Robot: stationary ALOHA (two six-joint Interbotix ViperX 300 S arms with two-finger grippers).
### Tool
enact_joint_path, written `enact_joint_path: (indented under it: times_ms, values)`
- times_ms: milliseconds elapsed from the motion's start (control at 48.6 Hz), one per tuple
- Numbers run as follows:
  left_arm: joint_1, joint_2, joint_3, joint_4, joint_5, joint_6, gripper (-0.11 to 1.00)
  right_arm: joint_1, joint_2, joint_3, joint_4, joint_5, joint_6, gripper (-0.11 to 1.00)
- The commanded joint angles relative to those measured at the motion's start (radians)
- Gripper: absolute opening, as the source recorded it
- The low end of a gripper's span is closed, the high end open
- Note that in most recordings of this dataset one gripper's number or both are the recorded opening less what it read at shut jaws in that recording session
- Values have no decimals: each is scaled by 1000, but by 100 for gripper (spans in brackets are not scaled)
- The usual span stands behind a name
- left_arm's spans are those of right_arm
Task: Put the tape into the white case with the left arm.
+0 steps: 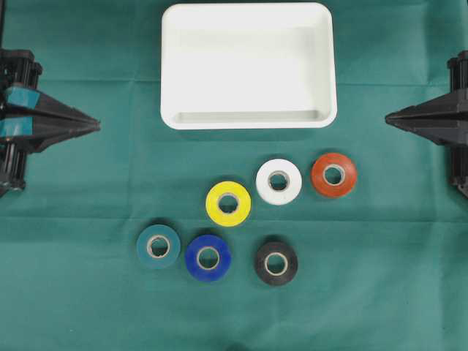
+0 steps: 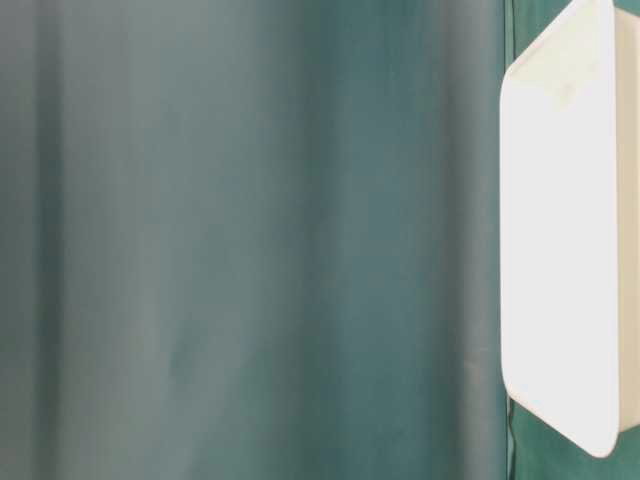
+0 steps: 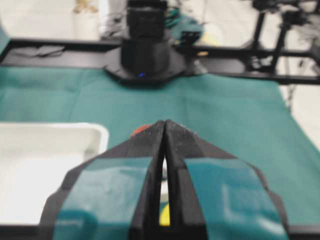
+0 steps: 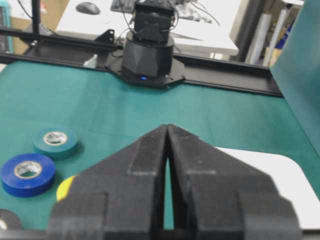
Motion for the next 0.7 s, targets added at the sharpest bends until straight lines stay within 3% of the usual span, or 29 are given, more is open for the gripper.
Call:
enact_joint_path:
  times_ms: [0, 41, 123, 350, 432, 679]
  values:
    - [-23, 8, -28, -2, -9, 3, 2, -3, -6, -5, 0, -3, 2, -9]
    - [-25, 9, -23, -2, -9, 5, 2, -3, -11, 0, 2, -6, 2, -9]
    - [-25, 8, -11, -2, -11, 11, 15, -5, -21, 12, 0, -8, 2, -9]
    - [-25, 8, -2, -2, -9, 12, 79, -8, -31, 28, 2, -3, 2, -9]
    - [-25, 8, 0, -2, -9, 12, 95, -9, -29, 29, 0, -3, 2, -9]
    - [5, 46, -5, -2, -3, 8, 97, -38, -31, 74, -2, 0, 0, -9]
